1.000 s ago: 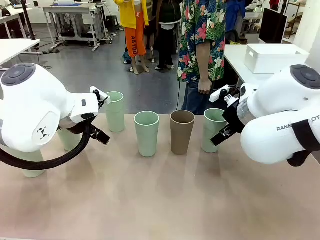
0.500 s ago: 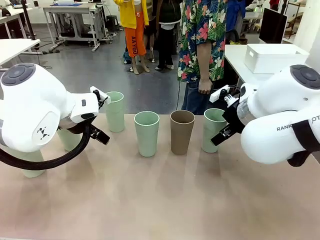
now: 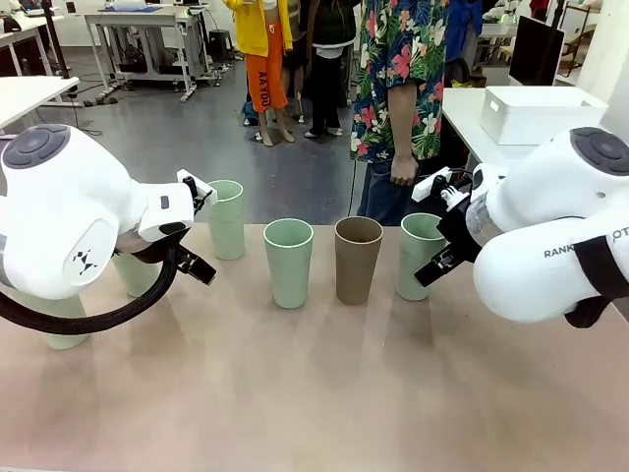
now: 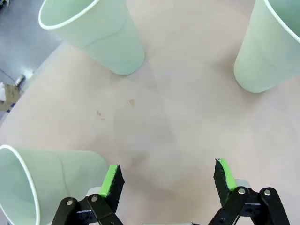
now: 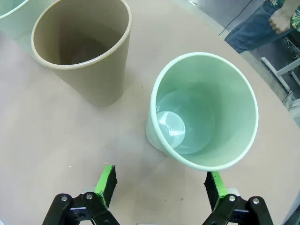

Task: Stack the cups and store them in the basket.
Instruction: Pick up two Reusable plastic cups , one in each hand.

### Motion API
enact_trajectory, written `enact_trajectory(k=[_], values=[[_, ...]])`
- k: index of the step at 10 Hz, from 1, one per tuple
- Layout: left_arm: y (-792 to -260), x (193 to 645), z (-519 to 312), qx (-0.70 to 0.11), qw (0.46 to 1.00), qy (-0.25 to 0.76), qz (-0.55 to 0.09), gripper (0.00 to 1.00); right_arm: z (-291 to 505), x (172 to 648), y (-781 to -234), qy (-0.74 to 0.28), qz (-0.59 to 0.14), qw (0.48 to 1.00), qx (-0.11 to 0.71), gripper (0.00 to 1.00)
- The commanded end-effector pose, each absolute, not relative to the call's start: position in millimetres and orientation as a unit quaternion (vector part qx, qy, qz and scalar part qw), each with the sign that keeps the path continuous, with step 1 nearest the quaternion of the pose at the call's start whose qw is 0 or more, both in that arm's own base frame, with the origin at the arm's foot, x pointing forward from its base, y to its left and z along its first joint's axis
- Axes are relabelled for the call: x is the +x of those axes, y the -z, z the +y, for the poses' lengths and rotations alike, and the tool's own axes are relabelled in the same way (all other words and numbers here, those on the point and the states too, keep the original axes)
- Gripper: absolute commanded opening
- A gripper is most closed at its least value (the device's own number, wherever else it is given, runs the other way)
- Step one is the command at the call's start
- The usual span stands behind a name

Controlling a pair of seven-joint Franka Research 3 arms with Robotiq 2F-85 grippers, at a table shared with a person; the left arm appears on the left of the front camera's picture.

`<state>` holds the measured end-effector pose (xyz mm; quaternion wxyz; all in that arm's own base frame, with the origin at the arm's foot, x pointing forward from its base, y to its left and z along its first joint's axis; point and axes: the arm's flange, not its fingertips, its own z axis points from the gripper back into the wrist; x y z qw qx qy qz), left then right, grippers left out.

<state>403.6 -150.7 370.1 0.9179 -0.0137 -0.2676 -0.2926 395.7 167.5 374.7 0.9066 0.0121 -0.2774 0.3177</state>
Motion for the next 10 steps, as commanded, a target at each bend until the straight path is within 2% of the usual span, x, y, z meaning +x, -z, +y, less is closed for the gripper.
enact_trajectory(k=[1, 2, 5, 10], values=[[-428, 411, -147, -0.025, 0.914, 0.291, -0.283, 1.0, 152, 404, -457, -0.301, -0.308, 0.903, 0.01, 1.0], [-432, 411, -147, -0.026, 0.913, 0.294, -0.282, 1.0, 152, 403, -460, -0.302, -0.31, 0.902, 0.011, 1.0], [-495, 406, -134, -0.074, 0.897, 0.344, -0.266, 1.0, 123, 395, -522, -0.317, -0.32, 0.892, 0.034, 1.0], [-580, 399, -20, -0.154, 0.831, 0.463, -0.267, 1.0, 0, 405, -570, -0.415, -0.33, 0.838, 0.126, 1.0]])
